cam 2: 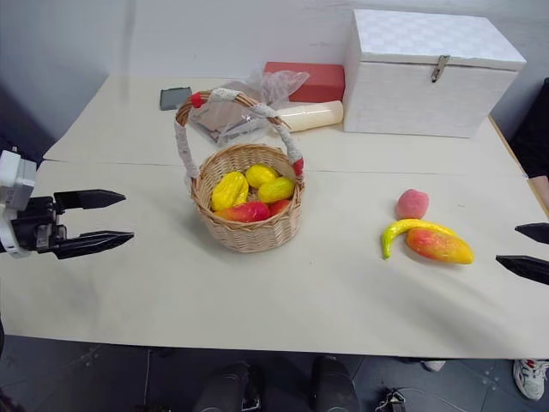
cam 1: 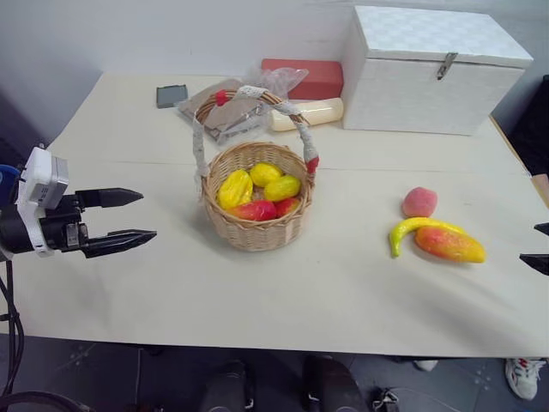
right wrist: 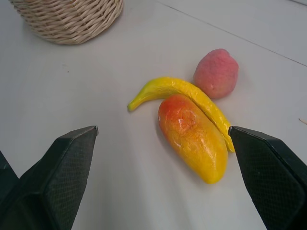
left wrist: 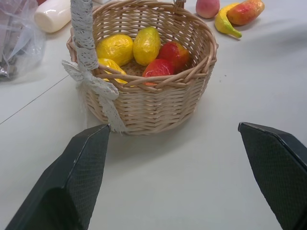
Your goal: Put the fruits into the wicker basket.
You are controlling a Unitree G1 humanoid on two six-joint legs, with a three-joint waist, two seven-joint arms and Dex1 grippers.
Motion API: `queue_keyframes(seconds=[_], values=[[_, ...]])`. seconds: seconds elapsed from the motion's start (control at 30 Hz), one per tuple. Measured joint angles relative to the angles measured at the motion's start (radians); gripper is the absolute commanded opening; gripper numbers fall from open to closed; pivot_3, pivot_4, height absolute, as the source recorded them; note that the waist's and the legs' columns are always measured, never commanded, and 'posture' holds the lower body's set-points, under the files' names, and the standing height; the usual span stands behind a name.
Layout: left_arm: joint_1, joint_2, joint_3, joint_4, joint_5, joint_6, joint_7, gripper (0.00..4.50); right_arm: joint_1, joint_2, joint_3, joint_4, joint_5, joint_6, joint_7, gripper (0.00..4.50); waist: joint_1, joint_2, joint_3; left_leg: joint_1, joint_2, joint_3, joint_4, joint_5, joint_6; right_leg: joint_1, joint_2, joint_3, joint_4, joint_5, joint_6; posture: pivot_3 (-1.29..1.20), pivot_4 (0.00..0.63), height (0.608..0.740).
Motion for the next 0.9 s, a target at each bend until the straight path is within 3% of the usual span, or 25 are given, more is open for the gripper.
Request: queue_keyframes(seconds=[0.5, 0.9], values=[[-0.024, 0.016, -0.043, 0.016, 0.027, -0.035, 0.0, 4.5, 0.007, 0.012, -0.028, 0.019, -0.028, -0.04, -0.03, 4.49, -0.002, 0.0, 0.0, 0.0, 0.0, 0.0, 0.0, 0.0, 0.0, 0.0, 0.0, 0.0, 0.0, 0.0, 0.0, 0.0, 0.15, 0.74], [-0.086, -0.049, -0.111, -0.012, 0.02, -0.014, 0.058, 4.5, 0.002, 0.024, -0.028, 0.029, -0.037, -0.063, -0.069, 4.49, -0.002, 0.0, 0.0, 0.0, 0.0, 0.001, 0.001, 0.001, 0.0, 0.0, 0.002, 0.001, 0.002, 0.0, 0.0, 0.0, 0.15, 0.74]])
